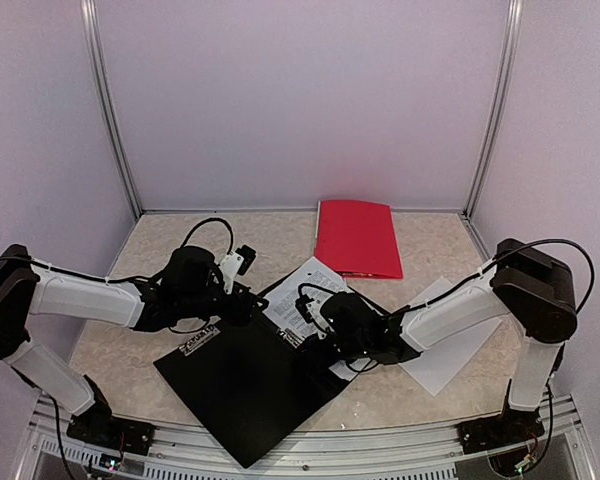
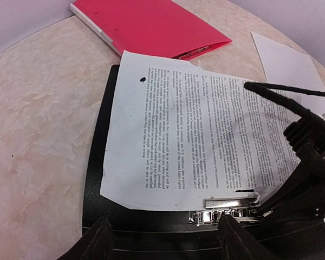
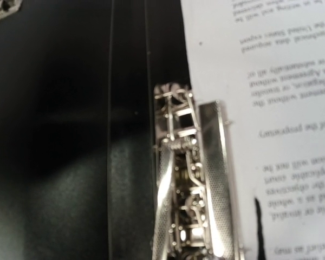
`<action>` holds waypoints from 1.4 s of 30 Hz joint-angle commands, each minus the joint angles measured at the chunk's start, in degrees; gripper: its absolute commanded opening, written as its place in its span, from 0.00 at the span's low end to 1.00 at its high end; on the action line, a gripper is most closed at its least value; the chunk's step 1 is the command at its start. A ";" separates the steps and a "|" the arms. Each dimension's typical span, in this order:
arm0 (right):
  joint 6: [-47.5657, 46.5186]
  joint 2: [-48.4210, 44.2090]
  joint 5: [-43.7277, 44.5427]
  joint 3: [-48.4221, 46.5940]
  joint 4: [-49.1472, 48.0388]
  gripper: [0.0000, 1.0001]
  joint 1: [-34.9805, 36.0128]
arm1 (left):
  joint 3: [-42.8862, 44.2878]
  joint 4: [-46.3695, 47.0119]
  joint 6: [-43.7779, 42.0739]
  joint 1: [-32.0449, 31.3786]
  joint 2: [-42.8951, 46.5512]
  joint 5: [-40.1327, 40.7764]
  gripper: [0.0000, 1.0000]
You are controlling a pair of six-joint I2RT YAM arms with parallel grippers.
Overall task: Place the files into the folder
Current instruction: Clamp the file at the center of the board.
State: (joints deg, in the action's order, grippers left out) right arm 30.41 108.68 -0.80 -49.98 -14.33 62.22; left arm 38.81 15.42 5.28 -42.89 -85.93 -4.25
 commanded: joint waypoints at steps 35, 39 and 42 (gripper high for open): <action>-21.24 -0.49 -12.66 2.69 33.06 0.00 -5.62 | -3.35 0.21 -36.43 1.06 -6.95 -28.94 0.59; -22.96 -1.15 -13.81 2.93 33.20 0.00 -7.18 | 0.35 -0.20 -40.48 0.90 -11.69 -29.24 0.58; -23.35 -1.70 -15.37 3.28 32.39 0.00 -7.91 | 1.25 2.81 -42.33 0.84 -14.26 -30.38 0.57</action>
State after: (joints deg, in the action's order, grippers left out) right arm 9.52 103.55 -16.62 -51.33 0.89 55.77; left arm 37.93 15.79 -31.62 -41.71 -97.34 -32.29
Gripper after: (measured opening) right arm 0.066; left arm 0.576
